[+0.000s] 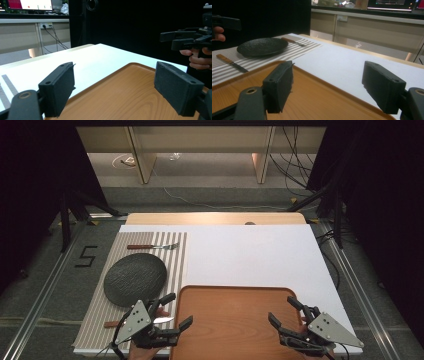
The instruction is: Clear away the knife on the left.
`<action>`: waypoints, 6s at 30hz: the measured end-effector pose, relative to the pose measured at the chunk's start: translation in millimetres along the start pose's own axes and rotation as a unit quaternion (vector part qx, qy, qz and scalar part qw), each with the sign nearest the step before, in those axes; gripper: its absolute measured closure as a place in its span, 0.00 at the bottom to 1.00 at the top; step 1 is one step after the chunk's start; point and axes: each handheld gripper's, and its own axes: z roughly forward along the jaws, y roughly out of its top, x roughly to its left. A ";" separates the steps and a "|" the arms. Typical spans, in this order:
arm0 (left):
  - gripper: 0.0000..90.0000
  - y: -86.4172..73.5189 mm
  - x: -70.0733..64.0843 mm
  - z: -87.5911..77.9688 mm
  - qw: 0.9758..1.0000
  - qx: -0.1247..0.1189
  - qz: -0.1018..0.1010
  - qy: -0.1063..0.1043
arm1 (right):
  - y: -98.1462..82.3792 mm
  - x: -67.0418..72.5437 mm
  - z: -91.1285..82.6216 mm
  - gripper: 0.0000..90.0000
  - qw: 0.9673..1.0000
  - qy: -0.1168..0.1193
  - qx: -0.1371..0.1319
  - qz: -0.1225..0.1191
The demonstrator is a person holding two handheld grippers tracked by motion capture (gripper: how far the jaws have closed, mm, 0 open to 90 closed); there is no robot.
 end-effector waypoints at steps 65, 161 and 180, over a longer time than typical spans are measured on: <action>0.19 31.2 48.8 -30.3 0.985 0.167 0.030 0.002 | 0.4 0.0 -0.1 0.29 1.000 0.000 0.000 0.000; 0.44 -13.4 109.9 -54.1 0.883 0.466 -0.001 0.046 | 0.7 0.1 0.1 0.29 1.000 0.002 0.000 -0.001; 0.58 -25.0 115.7 -51.8 0.866 0.496 0.004 0.060 | 0.8 0.2 -0.2 0.29 1.000 0.002 0.000 0.000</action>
